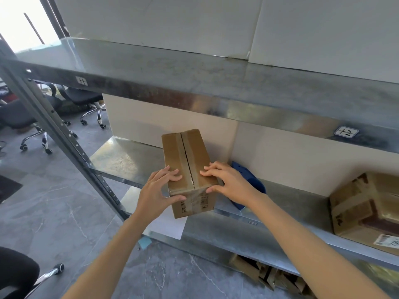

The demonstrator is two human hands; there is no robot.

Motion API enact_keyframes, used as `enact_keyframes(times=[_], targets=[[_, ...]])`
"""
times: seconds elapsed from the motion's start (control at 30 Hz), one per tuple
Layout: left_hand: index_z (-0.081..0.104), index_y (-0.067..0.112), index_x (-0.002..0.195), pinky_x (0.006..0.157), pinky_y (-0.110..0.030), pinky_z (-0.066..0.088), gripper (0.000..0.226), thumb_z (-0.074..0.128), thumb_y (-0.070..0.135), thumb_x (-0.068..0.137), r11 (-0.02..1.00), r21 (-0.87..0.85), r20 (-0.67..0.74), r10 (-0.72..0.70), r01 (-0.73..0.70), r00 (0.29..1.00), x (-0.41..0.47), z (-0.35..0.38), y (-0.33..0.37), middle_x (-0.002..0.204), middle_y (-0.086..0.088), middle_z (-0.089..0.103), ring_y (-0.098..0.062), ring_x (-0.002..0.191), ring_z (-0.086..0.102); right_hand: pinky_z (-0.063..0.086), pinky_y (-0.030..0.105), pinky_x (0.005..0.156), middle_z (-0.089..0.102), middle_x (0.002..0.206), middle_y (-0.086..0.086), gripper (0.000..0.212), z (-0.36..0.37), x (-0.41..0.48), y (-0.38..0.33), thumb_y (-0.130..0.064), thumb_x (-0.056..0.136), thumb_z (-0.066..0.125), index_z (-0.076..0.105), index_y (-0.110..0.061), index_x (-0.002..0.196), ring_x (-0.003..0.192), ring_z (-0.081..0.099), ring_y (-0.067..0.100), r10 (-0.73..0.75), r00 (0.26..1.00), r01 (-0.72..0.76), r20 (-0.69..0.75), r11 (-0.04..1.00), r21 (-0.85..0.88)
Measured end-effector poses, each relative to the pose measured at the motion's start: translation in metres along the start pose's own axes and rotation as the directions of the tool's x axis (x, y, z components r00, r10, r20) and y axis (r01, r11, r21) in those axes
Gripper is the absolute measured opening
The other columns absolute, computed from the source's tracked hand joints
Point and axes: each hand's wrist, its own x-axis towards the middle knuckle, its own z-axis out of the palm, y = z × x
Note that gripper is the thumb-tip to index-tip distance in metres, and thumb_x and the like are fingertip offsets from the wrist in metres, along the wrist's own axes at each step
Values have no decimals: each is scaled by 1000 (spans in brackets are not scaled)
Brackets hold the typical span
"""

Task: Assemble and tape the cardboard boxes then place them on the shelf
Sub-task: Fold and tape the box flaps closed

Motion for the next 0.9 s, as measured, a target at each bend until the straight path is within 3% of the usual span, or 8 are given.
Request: enact_keyframes(times=[0.2, 0.57, 0.7, 0.77, 0.83, 0.9], targets=[[59, 45, 120, 111, -26, 29, 60, 82, 50, 65, 999, -19, 82, 44, -42, 996, 2, -8, -6, 136, 34, 47, 2, 140, 33, 23, 34, 118, 44, 145, -15, 66, -9, -2, 2, -21, 83, 76, 49, -34, 141, 140, 28, 3, -6, 997, 7, 75, 1000, -14], [59, 40, 125, 112, -27, 28, 66, 84, 46, 64, 998, 7, 121, 59, -61, 991, 2, -13, -7, 140, 27, 49, -2, 141, 34, 23, 33, 118, 44, 144, -14, 69, -11, -3, 0, -16, 82, 76, 47, -34, 143, 140, 28, 2, -28, 996, 32, 84, 998, -53], [58, 42, 124, 110, -11, 21, 65, 84, 45, 65, 999, 5, 110, 52, -53, 993, 0, -11, -7, 139, 30, 48, -1, 141, 34, 28, 33, 117, 47, 143, -12, 65, -8, -4, -2, -15, 84, 74, 49, -31, 142, 138, 31, 4, -39, 998, 43, 47, 997, -69], [58, 43, 124, 107, -7, 19, 63, 82, 49, 66, 999, 5, 101, 44, -44, 994, 0, -11, -6, 138, 33, 46, 1, 140, 33, 31, 31, 113, 46, 141, -13, 64, -8, -4, -3, -26, 84, 75, 49, -31, 142, 137, 33, 3, -41, 998, 45, 57, 996, -78], [61, 41, 121, 104, -5, 21, 61, 80, 56, 65, 1000, 6, 74, 19, -19, 997, 0, -9, -1, 135, 33, 48, 4, 138, 33, 39, 29, 104, 46, 135, -15, 67, -5, -2, -7, -50, 80, 73, 50, -30, 139, 131, 38, 5, -30, 998, 36, 47, 991, -127], [64, 36, 115, 101, -7, 26, 56, 78, 58, 65, 1000, -5, 18, -21, 21, 1000, -1, -4, 7, 133, 27, 53, -1, 137, 37, 47, 29, 92, 47, 124, -14, 70, 4, 0, -14, -65, 76, 68, 55, -26, 132, 121, 44, 8, -28, 998, 18, -51, 982, -190]])
